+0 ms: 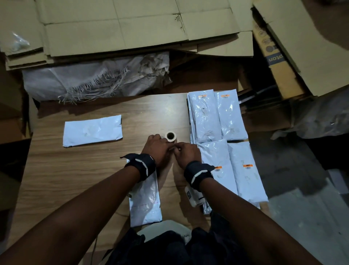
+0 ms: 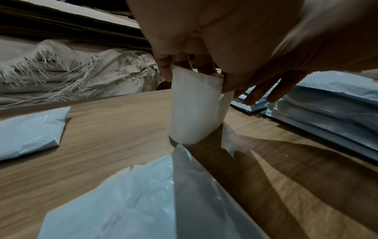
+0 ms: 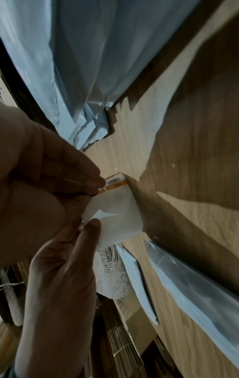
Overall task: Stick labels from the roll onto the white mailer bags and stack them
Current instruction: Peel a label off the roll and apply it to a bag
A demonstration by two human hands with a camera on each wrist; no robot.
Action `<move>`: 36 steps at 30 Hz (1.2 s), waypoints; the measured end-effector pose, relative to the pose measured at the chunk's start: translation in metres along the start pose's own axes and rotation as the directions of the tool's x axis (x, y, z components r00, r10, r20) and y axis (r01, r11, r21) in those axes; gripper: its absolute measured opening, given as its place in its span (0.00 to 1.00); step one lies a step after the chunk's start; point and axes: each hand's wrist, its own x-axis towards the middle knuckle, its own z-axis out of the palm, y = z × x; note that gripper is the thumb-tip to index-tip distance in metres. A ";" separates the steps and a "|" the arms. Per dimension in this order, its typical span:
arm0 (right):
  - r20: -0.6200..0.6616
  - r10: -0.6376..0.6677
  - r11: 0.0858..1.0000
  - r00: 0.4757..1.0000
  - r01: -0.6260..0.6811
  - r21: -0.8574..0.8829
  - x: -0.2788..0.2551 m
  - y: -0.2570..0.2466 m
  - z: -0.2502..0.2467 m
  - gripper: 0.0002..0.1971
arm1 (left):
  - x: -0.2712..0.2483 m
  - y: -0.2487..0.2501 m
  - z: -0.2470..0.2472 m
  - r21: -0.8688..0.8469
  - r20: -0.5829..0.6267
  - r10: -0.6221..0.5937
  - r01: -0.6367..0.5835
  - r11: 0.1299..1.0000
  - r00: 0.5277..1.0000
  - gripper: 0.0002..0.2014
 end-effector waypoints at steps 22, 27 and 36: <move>0.015 -0.021 0.998 1.000 0.022 -0.060 0.000 -0.003 -0.006 0.13 | -0.001 -0.013 0.003 0.035 -0.015 0.047 -0.046 0.998 0.999 0.16; -0.038 0.053 0.998 0.998 -0.052 0.027 -0.002 -0.002 -0.006 0.12 | 0.001 -0.012 0.002 0.097 -0.012 0.054 -0.053 0.994 0.998 0.18; -0.203 0.210 0.951 0.956 -0.152 0.270 -0.023 0.009 -0.026 0.12 | -0.013 -0.007 -0.007 0.016 -0.182 0.028 -0.025 1.000 0.983 0.13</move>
